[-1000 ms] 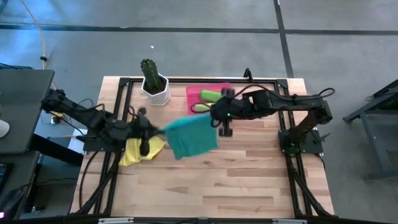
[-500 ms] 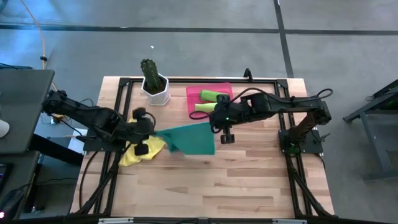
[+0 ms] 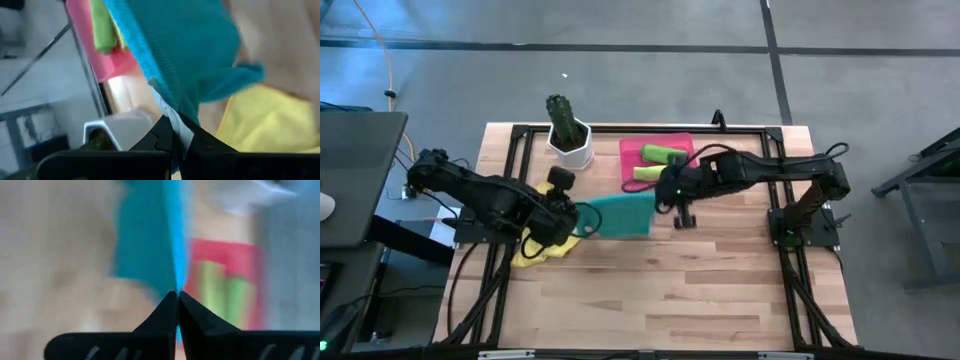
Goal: Roll microfiber towels into tight, uniform cylinder then place into a basket
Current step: Roll the blue microfiber cloth
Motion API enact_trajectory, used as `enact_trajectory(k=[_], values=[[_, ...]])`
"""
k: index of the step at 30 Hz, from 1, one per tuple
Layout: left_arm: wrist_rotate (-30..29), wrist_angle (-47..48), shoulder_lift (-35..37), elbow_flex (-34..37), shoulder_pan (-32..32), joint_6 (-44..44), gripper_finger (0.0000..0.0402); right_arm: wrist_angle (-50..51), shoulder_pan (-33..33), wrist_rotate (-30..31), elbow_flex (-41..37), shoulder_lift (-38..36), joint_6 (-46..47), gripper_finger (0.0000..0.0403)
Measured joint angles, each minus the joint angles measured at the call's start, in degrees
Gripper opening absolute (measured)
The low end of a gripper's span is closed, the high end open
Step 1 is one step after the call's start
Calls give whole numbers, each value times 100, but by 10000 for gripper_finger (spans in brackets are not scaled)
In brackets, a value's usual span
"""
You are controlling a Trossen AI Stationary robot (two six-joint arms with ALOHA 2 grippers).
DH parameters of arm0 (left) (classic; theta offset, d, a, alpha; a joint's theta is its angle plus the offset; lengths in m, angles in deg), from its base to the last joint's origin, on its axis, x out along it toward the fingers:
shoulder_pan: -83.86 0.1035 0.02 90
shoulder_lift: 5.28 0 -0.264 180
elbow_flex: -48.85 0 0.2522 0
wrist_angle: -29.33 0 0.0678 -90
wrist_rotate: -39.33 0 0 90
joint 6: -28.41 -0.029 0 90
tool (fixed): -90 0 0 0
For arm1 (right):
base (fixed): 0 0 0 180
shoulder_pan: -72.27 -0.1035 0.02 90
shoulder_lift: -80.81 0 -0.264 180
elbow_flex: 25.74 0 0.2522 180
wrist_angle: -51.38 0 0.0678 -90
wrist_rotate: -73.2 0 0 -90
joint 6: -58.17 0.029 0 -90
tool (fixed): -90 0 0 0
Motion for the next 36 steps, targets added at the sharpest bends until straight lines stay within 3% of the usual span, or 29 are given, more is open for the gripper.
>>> enact_trajectory(k=[2, 3, 5, 8, 10, 12, 21, 25, 36], values=[[722, 52, -137, -247, 1, -263, 0, 154, -37, -1052, 0, -3, -347, 0], [1226, 74, -193, -358, 19, -519, 0, 273, -78, -1266, -3, -3, -471, 0], [1767, 180, -276, -540, 68, -961, 0, 360, -132, -1055, -4, -3, -453, 0], [1056, 207, -326, -714, 21, -771, 0, 439, -114, -345, -8, -5, -148, 0], [492, 180, -330, -740, -14, -436, 0, 428, -112, -279, -11, -19, -107, 0], [325, 142, -350, -746, -13, -202, 0, 430, -114, -283, -11, -21, -103, 0], [962, -139, -602, -744, -33, 1231, 0, 439, -112, -404, -11, -23, 179, 0], [1038, -120, -904, -744, -112, 1355, 8, 454, -115, -532, -9, -23, 174, 0], [1093, 120, -1159, -742, -1, 1441, 80, 437, -115, -536, -10, -23, 177, 0]])
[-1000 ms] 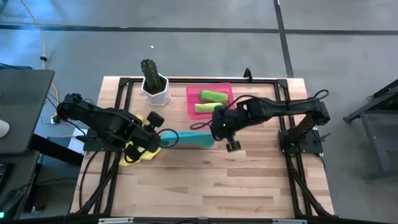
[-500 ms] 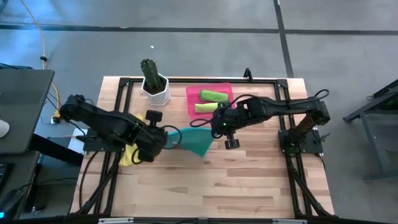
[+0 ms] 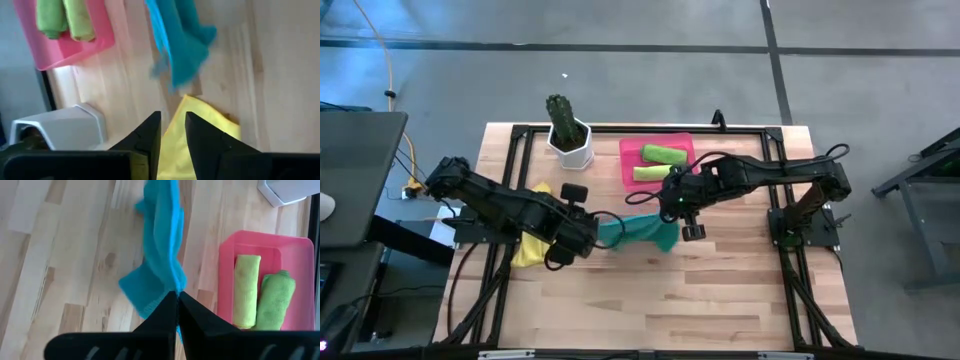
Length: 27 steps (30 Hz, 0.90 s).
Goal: Roll microfiber towels into tight, uniform cylinder then place into a basket
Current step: Roll the blue microfiber cloth
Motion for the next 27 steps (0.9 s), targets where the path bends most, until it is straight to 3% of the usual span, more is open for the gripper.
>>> enact_trajectory(k=[4, 9, 12, 20, 27], values=[[231, -59, 2, 1, 29, 223, 73, 20, 0, 0, 1, 0, -1, 0], [85, -1164, 4, 408, 28, 511, 76, 59, 0, 0, 1, 0, 19, 0], [-377, -1840, 7, 730, 28, 164, 90, 52, 0, -79, 1, 0, -39, 0], [-1624, -4232, 4, 1275, 283, -158, 129, -61, -159, 5, 1, 0, -1533, 0], [-1382, -6391, 4, 1672, 563, -703, 131, -404, -472, 722, 1, 0, -2706, 0]])
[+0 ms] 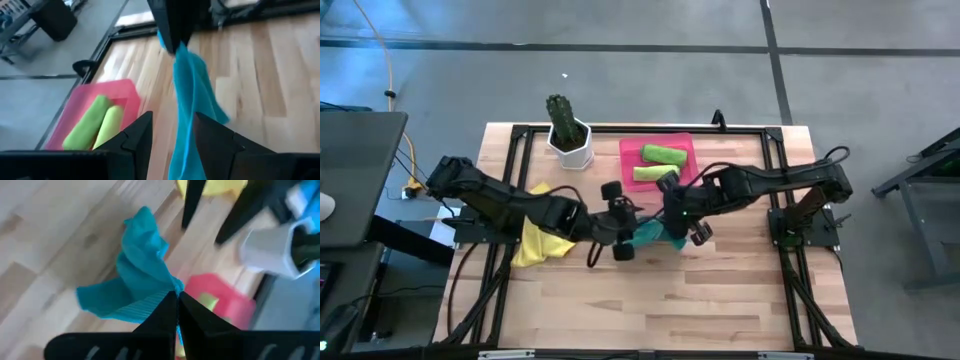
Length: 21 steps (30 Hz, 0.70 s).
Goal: Roll microfiber towels into tight, uniform cylinder then place into a basket
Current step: Roll the blue microfiber cloth
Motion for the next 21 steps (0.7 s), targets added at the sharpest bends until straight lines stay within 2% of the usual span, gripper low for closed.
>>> enact_trajectory(k=[8, 18, 21], values=[[819, -621, 0, 515, 196, -120, 131, -183, -315, 856, 0, -21, -523, 0], [1064, -1656, 0, 1180, 254, -652, 131, -508, -564, 882, 9, -108, -769, 0], [1584, -1693, 0, 1207, 254, -720, 131, -508, -599, 1042, 27, -131, -769, 0]])
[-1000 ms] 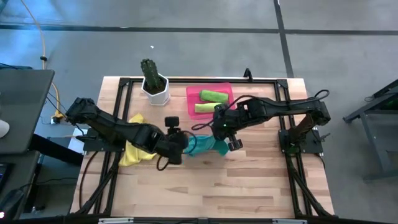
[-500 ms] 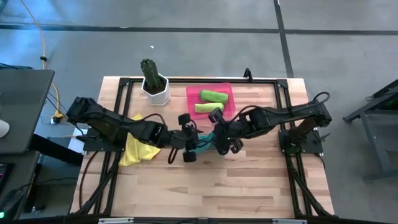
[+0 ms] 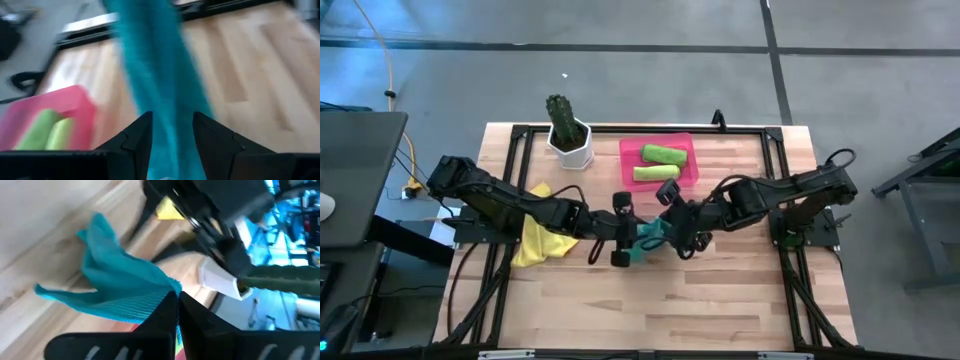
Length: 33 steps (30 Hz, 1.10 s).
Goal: Roll microfiber towels into tight, uniform cylinder then place into a basket
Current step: Roll the blue microfiber cloth
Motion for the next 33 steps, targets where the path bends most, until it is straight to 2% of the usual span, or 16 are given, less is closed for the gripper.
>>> enact_trajectory(k=[5, 11, 19, 25, 29, 33], values=[[914, -3, 0, 0, -9, -136, 131, -12, 9, 163, 149, -2, 0, 0], [1285, -12, -25, 0, -59, -192, 131, -91, 9, 164, 311, -2, 11, 0], [985, 68, -330, 20, -57, 136, 131, -430, -57, 265, 419, -2, 159, 0], [946, -389, -724, -7, -133, 376, 131, -484, -15, 587, 419, -2, 800, 0], [561, -431, -720, 0, -253, 413, 131, -500, -9, 1066, 419, -2, 1130, 0], [-69, -498, -673, 0, -394, 413, 131, -576, 20, 1367, 419, -2, 1645, 0]])
